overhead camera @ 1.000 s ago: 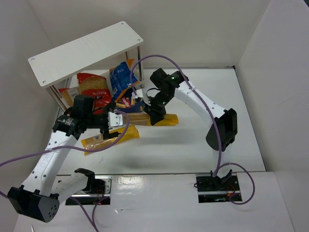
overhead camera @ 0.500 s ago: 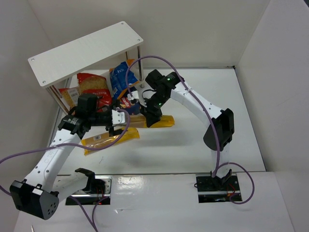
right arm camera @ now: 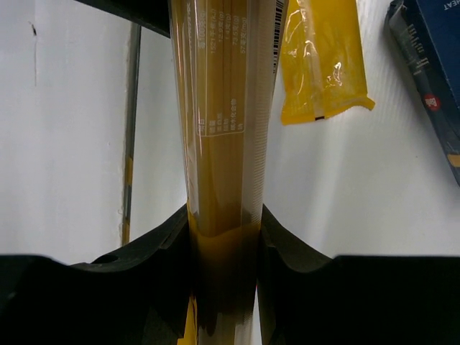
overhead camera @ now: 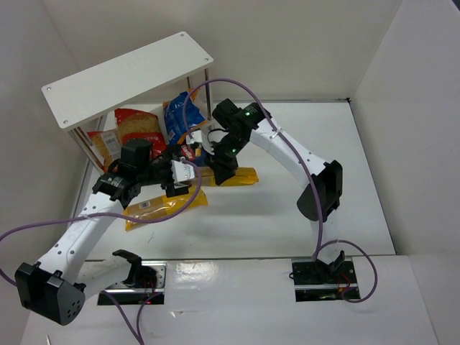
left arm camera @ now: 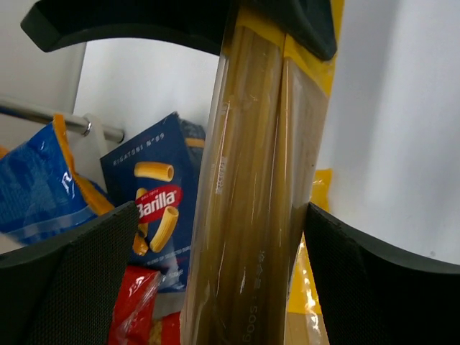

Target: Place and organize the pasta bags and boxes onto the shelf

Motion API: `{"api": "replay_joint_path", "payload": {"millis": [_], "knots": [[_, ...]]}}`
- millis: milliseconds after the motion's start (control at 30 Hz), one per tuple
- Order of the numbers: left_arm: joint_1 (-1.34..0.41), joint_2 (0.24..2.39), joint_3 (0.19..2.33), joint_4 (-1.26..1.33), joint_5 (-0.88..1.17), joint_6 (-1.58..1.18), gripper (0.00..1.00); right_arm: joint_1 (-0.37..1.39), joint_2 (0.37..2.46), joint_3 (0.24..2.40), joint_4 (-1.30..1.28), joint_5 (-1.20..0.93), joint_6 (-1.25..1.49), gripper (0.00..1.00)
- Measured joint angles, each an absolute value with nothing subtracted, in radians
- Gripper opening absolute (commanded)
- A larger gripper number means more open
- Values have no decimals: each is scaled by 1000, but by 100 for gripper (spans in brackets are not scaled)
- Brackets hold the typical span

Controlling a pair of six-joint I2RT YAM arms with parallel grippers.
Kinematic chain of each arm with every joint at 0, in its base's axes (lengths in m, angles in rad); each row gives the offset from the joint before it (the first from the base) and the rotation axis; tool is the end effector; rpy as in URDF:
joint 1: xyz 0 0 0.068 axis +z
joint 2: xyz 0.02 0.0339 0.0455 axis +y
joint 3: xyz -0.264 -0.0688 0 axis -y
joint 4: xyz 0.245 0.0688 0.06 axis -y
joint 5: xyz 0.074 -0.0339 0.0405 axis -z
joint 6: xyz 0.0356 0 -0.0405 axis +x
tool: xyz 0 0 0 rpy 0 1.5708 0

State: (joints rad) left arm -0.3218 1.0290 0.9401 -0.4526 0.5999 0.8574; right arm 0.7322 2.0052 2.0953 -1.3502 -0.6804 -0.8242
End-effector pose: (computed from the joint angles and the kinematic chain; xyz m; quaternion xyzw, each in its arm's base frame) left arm 0.2041 -0.0892 0.3244 0.5833 0.6103 -0.1236 0.5215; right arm 0.2831 0.2846 0.3380 -0.6906 0.6270 0.3226 0.1609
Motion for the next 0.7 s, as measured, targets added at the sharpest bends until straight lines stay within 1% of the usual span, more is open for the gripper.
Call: {"api": "replay_joint_path", "payload": {"millis": [333, 500, 700], "knots": [[-435, 1029, 906, -368, 356, 867, 100, 731, 2088, 2204, -1350, -676, -764, 0], [-502, 1027, 842, -313, 247, 897, 100, 729, 2116, 2265, -1348, -686, -730, 0], [-536, 1019, 774, -254, 141, 938, 100, 723, 2118, 2273, -1347, -701, -715, 0]]}}
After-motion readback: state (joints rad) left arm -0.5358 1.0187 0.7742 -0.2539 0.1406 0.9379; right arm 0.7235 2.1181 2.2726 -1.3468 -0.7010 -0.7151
